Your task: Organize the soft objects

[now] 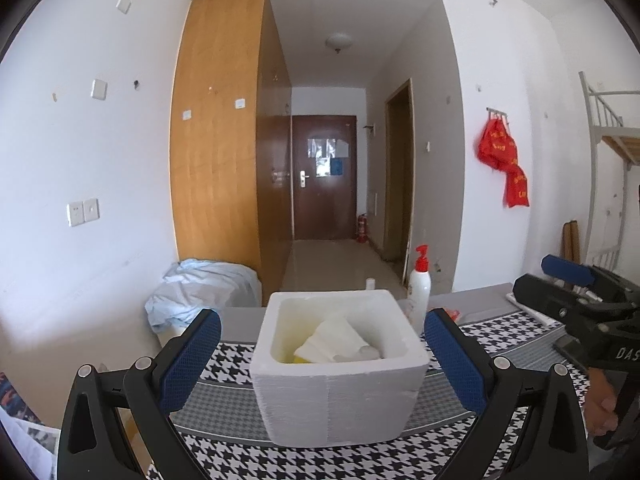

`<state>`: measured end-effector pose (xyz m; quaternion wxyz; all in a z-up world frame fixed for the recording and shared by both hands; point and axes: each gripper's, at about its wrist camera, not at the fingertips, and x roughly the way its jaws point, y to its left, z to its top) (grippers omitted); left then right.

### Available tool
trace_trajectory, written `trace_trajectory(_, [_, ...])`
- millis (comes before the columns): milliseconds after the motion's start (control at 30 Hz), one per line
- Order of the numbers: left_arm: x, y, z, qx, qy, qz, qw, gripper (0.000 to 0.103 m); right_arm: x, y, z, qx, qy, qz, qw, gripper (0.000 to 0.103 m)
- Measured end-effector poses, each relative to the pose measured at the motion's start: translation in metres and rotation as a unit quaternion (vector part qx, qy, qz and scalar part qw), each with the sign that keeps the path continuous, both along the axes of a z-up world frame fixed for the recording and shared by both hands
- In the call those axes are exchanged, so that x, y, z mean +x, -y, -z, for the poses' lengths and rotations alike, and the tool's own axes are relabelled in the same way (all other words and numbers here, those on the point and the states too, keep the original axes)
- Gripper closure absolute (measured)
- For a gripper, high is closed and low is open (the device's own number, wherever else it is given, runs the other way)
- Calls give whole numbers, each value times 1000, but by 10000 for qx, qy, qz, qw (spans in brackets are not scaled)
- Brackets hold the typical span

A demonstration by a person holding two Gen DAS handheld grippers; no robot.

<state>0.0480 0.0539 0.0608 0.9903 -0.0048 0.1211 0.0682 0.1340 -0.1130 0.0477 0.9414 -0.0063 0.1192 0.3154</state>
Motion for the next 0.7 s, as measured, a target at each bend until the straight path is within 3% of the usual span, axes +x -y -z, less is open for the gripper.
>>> trace_trajectory(700, [-23, 40, 8, 122, 119, 119, 9998, 1, -31, 39, 9, 75, 108, 403, 9991, 6])
